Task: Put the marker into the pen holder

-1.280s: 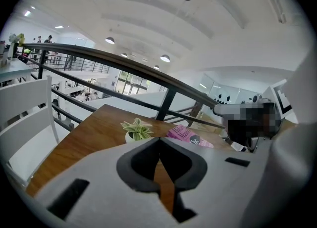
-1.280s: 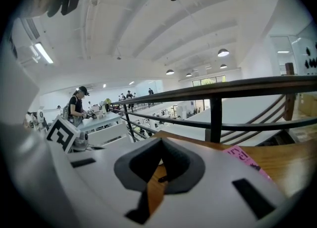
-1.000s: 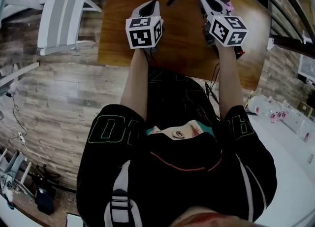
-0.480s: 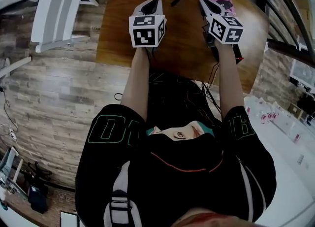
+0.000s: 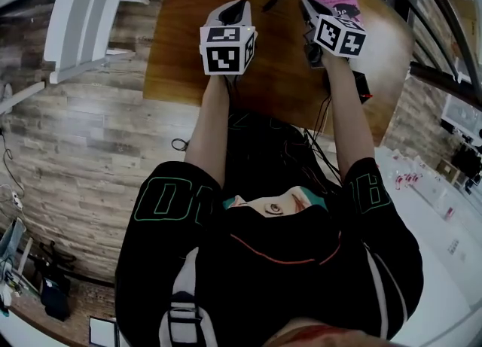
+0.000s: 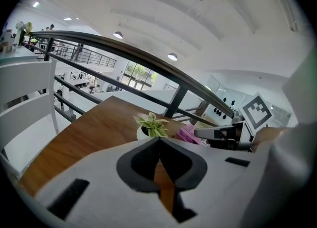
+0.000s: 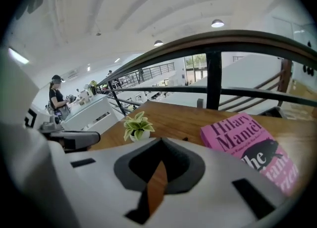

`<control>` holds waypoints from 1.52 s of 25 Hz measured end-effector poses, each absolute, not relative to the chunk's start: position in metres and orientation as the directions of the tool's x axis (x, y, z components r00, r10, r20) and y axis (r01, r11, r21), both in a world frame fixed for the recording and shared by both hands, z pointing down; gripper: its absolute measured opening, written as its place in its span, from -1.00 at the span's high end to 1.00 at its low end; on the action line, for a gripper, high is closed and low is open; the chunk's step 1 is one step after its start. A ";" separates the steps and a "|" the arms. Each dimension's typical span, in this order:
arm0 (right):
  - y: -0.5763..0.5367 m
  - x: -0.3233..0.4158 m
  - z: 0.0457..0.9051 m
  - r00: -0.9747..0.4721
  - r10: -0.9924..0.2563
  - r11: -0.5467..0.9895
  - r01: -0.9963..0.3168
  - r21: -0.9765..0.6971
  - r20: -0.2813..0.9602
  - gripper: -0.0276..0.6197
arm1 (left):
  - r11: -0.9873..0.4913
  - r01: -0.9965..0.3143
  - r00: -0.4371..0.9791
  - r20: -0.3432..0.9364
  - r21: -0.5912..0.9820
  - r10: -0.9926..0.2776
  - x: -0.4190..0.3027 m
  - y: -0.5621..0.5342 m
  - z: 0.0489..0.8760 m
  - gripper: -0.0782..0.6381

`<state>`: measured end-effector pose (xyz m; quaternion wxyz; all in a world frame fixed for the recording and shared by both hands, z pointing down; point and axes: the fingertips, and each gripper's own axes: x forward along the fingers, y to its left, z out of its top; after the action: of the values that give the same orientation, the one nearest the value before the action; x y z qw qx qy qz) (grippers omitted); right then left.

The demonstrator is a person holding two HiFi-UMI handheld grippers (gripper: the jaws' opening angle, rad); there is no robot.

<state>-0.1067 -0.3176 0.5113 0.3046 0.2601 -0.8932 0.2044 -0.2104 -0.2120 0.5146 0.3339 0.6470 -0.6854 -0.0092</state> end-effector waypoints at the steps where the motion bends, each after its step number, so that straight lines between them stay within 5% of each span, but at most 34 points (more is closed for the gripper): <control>1: -0.320 -0.108 0.515 -0.677 -0.334 0.773 -0.595 -0.220 0.656 0.90 | 0.167 -0.879 0.059 0.449 0.447 -0.891 -0.211 -0.212 0.517 0.76; 29: -0.367 -0.125 0.586 -0.532 -0.270 0.563 -0.763 -0.317 0.802 0.46 | 0.196 -0.863 0.056 0.476 0.465 -0.878 -0.226 -0.223 0.543 0.76; 38: -0.376 -0.124 0.598 -0.475 -0.285 0.553 -0.791 -0.262 0.833 0.55 | 0.204 -0.848 0.051 0.460 0.489 -0.887 -0.228 -0.221 0.545 0.76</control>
<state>-0.1242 -0.3759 0.5978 0.3843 0.3391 -0.7930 0.3293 -0.2277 -0.2214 0.5451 0.3584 0.6302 -0.6882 -0.0268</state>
